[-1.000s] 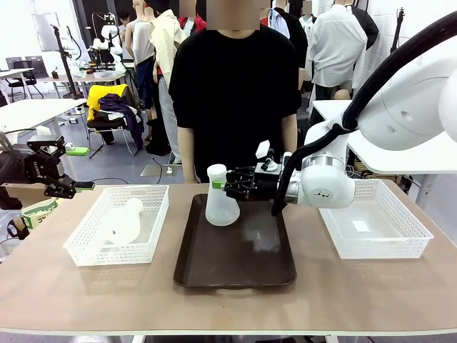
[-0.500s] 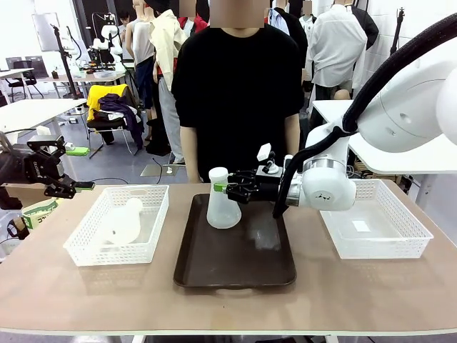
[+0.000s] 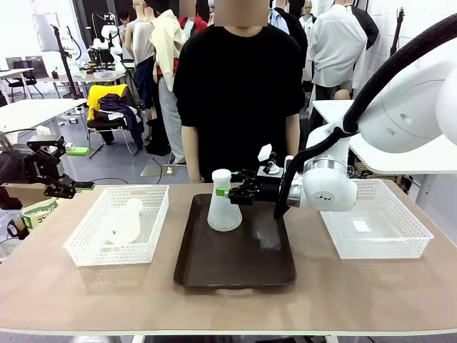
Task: Prepare the laboratory tools.
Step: Place the picked Big flask upright in the Handle tray as instructed by the person.
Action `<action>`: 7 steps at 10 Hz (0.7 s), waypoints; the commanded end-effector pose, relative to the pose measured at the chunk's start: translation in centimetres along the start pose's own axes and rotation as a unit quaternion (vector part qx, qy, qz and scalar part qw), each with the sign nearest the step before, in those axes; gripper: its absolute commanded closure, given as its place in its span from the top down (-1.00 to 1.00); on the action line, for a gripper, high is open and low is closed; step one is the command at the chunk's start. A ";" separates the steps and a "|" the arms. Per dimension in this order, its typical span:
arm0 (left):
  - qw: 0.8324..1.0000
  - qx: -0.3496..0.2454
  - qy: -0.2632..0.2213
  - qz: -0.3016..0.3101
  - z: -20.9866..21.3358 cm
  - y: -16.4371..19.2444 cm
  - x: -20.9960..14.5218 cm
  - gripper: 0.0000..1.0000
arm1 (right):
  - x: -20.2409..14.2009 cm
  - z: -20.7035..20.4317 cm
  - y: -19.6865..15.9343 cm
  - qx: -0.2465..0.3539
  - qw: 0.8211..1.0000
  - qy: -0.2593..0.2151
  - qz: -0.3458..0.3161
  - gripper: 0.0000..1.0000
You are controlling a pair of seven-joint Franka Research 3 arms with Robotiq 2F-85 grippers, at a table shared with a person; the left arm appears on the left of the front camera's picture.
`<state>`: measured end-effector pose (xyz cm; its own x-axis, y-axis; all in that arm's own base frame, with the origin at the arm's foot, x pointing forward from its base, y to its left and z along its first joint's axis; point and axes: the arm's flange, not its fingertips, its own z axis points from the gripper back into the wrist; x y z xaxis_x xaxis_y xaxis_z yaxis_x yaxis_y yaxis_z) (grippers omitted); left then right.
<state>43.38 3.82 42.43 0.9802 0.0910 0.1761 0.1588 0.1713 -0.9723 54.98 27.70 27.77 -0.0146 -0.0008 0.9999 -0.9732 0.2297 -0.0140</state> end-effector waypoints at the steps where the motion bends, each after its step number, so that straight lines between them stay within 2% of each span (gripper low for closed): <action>1: 1.000 -0.003 -0.002 -0.001 0.1 -0.1 0.0 1.00 | 0.4 0.4 0.3 -0.003 1.000 0.009 -0.004 1.00; 4: 1.000 -0.003 -0.002 -0.001 0.1 -0.1 0.0 1.00 | 1.4 1.3 0.5 -0.003 1.000 0.024 0.011 1.00; 5: 1.000 -0.003 -0.002 -0.001 0.1 -0.1 0.0 1.00 | 1.6 1.5 0.6 -0.010 1.000 0.028 0.003 1.00; 6: 1.000 -0.003 -0.002 -0.001 0.1 -0.1 0.0 1.00 | 1.7 1.3 0.6 -0.016 0.999 0.031 -0.039 1.00; 7: 1.000 -0.003 -0.002 -0.001 0.1 -0.1 0.0 1.00 | 1.2 1.0 -0.2 -0.007 1.000 0.010 0.012 1.00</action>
<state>43.38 3.82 42.43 0.9801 0.0910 0.1762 0.1589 0.1713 -0.9723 54.69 26.46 29.21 -0.0025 0.0283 0.9996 -0.9679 0.2511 -0.0096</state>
